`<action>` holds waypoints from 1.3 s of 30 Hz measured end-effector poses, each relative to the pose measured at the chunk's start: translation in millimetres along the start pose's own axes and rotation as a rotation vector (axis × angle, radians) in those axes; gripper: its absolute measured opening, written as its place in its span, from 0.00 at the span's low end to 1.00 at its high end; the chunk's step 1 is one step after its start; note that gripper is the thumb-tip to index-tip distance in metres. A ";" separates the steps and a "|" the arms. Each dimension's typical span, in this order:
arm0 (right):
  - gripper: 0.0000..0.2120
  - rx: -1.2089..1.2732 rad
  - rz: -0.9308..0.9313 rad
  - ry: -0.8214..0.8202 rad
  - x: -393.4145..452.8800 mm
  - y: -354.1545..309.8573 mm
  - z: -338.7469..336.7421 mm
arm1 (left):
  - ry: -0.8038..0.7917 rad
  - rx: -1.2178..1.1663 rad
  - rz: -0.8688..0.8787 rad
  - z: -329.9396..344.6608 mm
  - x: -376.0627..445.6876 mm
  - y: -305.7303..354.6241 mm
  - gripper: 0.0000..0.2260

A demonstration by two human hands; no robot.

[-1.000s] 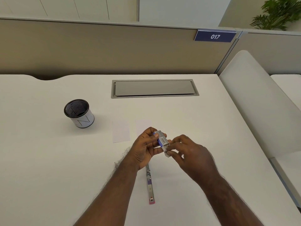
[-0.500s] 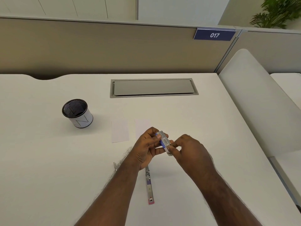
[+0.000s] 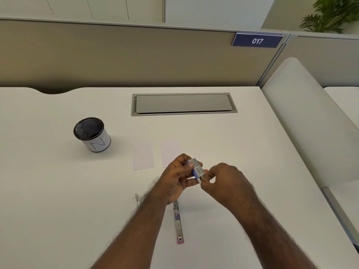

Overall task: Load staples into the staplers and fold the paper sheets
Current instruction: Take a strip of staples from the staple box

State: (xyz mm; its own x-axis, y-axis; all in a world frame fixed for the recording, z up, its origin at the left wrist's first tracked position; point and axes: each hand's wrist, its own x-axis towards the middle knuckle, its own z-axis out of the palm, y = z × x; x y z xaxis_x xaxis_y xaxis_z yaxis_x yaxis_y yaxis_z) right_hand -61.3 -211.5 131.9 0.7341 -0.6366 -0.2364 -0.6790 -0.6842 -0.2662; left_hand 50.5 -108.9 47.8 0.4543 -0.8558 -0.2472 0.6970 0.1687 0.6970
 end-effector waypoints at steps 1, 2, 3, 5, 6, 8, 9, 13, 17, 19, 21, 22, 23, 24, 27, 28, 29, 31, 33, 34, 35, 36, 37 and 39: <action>0.10 0.015 0.000 0.001 0.1 -0.3 0.1 | -0.002 -0.021 -0.001 -0.8 0.0 -0.2 0.03; 0.10 0.026 0.002 0.001 -0.2 -0.3 0.4 | -0.002 -0.041 -0.003 -1.3 0.0 -0.4 0.03; 0.10 0.036 0.002 0.002 -0.4 -0.1 0.4 | 0.000 -0.056 -0.005 -1.2 0.1 -0.4 0.02; 0.10 0.056 -0.004 0.013 -1.2 0.3 0.6 | 0.008 -0.083 -0.014 -0.4 0.8 -0.7 0.01; 0.10 0.067 -0.008 0.023 -1.8 0.8 0.7 | 0.011 -0.096 -0.018 -0.1 1.1 -1.2 0.01; 0.10 0.089 -0.001 0.037 -2.9 2.0 0.4 | 0.013 -0.127 -0.017 0.1 1.2 -1.8 0.01; 0.09 0.100 0.006 0.041 -3.4 2.8 0.2 | 0.016 -0.144 -0.014 0.0 0.9 -1.8 0.01; 0.08 0.152 0.006 0.026 -4.3 5.6 0.6 | 0.029 -0.162 -0.015 1.0 -0.1 -2.6 0.05; 0.07 0.208 -0.003 0.023 -6.4 6.3 -1.2 | 0.041 -0.164 -0.014 2.1 -0.8 -1.5 0.04; 0.09 0.234 0.001 0.046 -8.5 7.3 -2.7 | 0.036 -0.176 -0.013 2.5 -1.6 -0.7 0.03; 0.09 0.230 0.000 0.065 -10.3 8.0 -4.0 | 0.032 -0.189 -0.010 3.2 -2.3 0.6 0.01; 0.09 0.217 -0.008 0.075 -11.0 8.1 -4.5 | 0.033 -0.188 -0.009 3.1 -2.3 0.7 0.02; 0.09 0.204 -0.022 0.084 -11.5 8.0 -5.0 | 0.034 -0.187 -0.007 2.8 -2.4 0.8 0.02; 0.08 0.199 -0.037 0.086 -11.8 8.2 -5.3 | 0.033 -0.188 -0.006 2.8 -2.4 0.8 0.02; 0.05 0.211 -0.074 0.069 -13.1 8.8 -4.8 | 0.030 -0.179 0.000 2.0 -2.3 0.1 0.02; 0.05 0.223 -0.087 0.067 -13.6 9.7 -4.5 | 0.028 -0.171 0.002 2.1 -1.9 -0.2 0.01; 0.06 0.243 -0.102 0.070 -13.8 10.5 -4.5 | 0.027 -0.161 0.002 2.4 -1.6 -0.1 0.00; 0.09 0.290 -0.142 0.082 -14.3 12.7 -4.4 | 0.035 -0.134 0.003 3.0 -0.6 0.0 0.01; 0.09 0.347 -0.169 0.085 -14.1 14.3 -4.3 | 0.035 -0.119 0.003 4.0 0.3 -0.4 0.02; 0.09 0.382 -0.174 0.087 -13.7 14.8 -4.2 | 0.032 -0.113 0.004 4.6 0.6 -0.6 0.03; 0.10 0.416 -0.173 0.090 -13.3 15.1 -4.0 | 0.030 -0.109 0.005 5.4 0.8 -0.6 0.03; 0.12 0.445 -0.170 0.094 -13.1 15.4 -3.7 | 0.028 -0.109 0.007 6.1 1.0 -0.8 0.04; 0.14 0.467 -0.168 0.096 -12.7 15.8 -3.3 | 0.030 -0.118 0.006 7.1 1.0 -0.7 0.05; 0.16 0.497 -0.172 0.096 -12.4 16.6 -1.9 | 0.030 -0.154 0.006 8.6 1.2 -0.8 0.07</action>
State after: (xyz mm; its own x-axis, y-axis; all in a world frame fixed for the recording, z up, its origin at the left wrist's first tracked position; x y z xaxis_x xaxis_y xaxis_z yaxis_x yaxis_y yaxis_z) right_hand -81.7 -215.6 132.1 0.8145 -0.5759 -0.0701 -0.4465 -0.5452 -0.7094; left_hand 45.7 -114.2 52.7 0.4732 -0.8401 -0.2653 0.7703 0.2484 0.5873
